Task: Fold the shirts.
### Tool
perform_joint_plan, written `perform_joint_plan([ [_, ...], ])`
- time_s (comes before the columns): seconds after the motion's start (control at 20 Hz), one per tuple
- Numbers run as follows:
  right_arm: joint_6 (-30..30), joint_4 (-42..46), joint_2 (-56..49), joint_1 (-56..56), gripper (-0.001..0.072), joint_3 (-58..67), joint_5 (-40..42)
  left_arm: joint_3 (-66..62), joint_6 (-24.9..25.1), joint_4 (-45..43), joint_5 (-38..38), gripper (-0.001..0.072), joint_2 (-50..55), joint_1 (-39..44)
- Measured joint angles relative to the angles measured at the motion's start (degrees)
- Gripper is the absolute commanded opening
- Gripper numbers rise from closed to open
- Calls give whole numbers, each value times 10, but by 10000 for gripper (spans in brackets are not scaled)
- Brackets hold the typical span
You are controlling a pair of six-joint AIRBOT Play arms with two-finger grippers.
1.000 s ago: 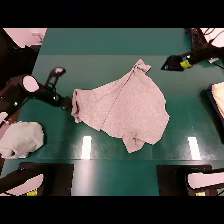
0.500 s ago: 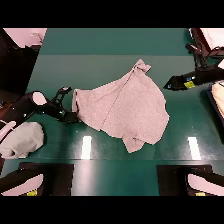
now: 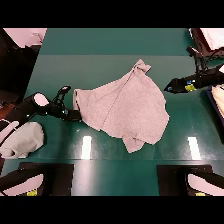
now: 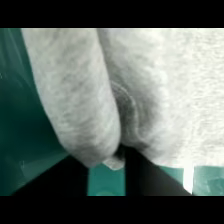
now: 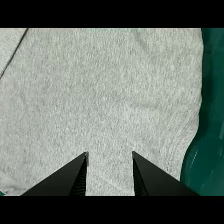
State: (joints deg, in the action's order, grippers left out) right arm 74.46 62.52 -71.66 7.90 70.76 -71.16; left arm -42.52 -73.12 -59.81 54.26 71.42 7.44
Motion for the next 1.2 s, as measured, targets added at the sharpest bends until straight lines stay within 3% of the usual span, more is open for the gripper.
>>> perform_joint_plan([
  [0.35,1,2,3,0,314,-9,-61,-90,2,0,108,24,-27,0],
  [0.55,21,5,37,-16,322,-85,-78,-163,9,2,176,25,-93,0],
  [0.65,38,5,65,-36,532,-143,-80,-184,10,2,189,25,-122,0],
  [0.75,55,4,97,-63,525,-210,-85,-195,10,3,195,25,-139,0],
  [0.85,78,3,127,-86,424,-272,-91,-201,10,5,198,25,-148,0],
  [1.2,114,-72,174,-110,424,-433,-49,-207,10,18,199,25,-158,0],
])
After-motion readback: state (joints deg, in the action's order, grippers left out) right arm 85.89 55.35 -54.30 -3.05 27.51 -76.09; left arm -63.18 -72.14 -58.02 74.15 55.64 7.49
